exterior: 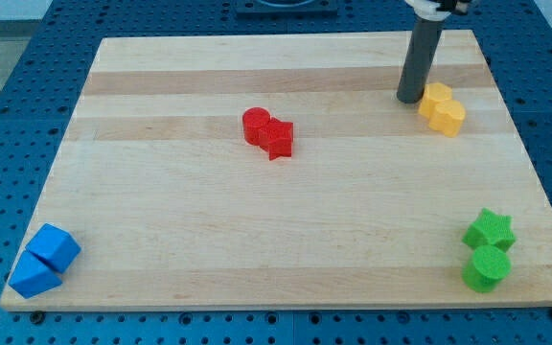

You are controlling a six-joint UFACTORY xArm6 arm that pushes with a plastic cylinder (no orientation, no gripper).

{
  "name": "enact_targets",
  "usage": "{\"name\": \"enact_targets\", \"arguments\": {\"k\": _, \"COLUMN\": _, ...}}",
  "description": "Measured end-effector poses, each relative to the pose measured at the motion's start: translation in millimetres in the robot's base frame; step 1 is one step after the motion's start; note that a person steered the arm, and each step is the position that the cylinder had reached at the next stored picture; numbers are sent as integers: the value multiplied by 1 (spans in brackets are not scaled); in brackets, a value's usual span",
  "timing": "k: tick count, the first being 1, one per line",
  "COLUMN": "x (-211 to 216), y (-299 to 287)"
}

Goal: Slightly touch the yellow hexagon

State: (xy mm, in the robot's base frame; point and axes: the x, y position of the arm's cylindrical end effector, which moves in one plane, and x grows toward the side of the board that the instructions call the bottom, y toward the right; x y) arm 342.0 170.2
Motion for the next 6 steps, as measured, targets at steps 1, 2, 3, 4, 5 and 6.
{"name": "enact_targets", "arguments": {"k": 1, "x": 5, "y": 1}}
{"name": "enact_targets", "arguments": {"k": 2, "x": 14, "y": 5}}
{"name": "enact_targets", "arguments": {"k": 3, "x": 21, "y": 8}}
{"name": "enact_targets", "arguments": {"k": 4, "x": 19, "y": 7}}
{"name": "enact_targets", "arguments": {"k": 5, "x": 2, "y": -12}}
{"name": "enact_targets", "arguments": {"k": 6, "x": -5, "y": -8}}
